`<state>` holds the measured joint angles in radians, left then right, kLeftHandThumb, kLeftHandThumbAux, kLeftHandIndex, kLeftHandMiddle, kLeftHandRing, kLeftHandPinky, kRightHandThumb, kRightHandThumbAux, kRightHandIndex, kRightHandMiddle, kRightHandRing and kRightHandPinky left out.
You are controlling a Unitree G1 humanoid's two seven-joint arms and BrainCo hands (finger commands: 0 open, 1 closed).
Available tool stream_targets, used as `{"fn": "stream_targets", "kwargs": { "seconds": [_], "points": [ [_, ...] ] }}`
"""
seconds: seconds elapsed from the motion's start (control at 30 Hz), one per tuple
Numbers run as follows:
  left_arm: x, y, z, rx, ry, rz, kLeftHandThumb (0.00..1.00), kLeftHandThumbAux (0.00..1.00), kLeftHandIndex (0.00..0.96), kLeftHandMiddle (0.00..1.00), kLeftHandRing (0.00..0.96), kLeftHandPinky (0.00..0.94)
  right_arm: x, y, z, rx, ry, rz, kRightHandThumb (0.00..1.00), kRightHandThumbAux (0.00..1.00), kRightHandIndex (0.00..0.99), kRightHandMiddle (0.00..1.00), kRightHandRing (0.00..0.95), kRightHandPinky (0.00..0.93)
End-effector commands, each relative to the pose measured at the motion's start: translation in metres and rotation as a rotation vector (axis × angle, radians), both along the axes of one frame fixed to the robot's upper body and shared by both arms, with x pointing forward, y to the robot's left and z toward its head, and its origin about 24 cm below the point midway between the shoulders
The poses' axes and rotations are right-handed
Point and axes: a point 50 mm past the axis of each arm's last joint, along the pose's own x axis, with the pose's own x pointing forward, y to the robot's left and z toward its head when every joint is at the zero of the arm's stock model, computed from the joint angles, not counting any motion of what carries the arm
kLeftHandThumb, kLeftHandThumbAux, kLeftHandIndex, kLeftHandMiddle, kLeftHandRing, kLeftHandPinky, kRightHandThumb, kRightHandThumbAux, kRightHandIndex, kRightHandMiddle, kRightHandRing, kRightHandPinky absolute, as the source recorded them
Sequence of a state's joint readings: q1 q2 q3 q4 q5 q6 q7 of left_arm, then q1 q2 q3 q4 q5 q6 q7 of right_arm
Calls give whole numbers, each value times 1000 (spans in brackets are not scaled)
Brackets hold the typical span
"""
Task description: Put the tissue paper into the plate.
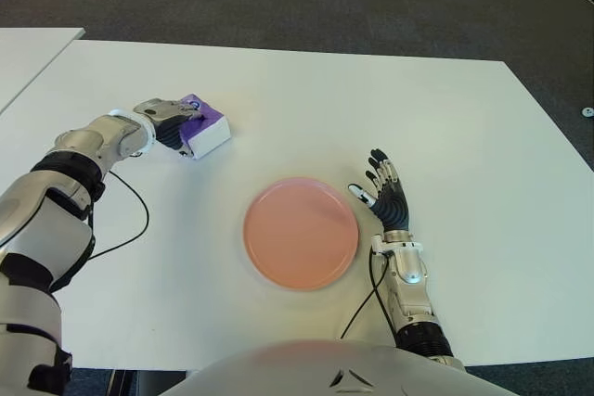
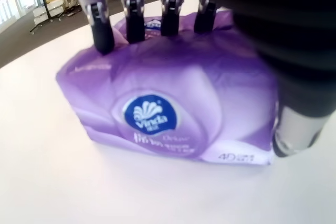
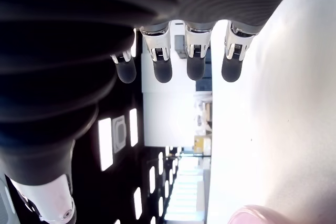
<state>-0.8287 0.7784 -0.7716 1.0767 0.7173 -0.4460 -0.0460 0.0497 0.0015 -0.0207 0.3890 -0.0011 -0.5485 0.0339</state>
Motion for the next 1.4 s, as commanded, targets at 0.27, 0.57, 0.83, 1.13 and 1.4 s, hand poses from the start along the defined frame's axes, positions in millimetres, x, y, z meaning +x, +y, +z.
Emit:
{"fn": "stream_targets", "kwargs": {
  "seconds": [0.27, 0.57, 0.83, 1.13, 1.4],
  "points": [
    [-82, -7, -107, 46, 553, -38, 367, 601, 217, 130, 121, 188, -46, -5, -52, 29, 288, -52, 53, 699, 0, 0, 0, 0],
    [-72, -39, -67, -105, 540, -130, 391, 641, 123, 89, 114, 208, -46, -5, -54, 20, 299, -46, 57, 677, 0, 0, 0, 0],
    [-82, -44, -17, -232, 429, -232, 344, 718, 85, 101, 122, 181, -43, -4, -54, 14, 305, -44, 47, 671, 0, 0, 0, 0],
    [-99, -50, -15, -223, 428, -288, 289, 738, 62, 116, 127, 165, -40, -1, -51, 15, 284, -28, 47, 678, 0, 0, 0, 0],
    [-104, -52, -13, -236, 441, -264, 261, 747, 44, 112, 127, 165, -40, -3, -52, 8, 274, -20, 50, 680, 0, 0, 0, 0]
  ]
}}
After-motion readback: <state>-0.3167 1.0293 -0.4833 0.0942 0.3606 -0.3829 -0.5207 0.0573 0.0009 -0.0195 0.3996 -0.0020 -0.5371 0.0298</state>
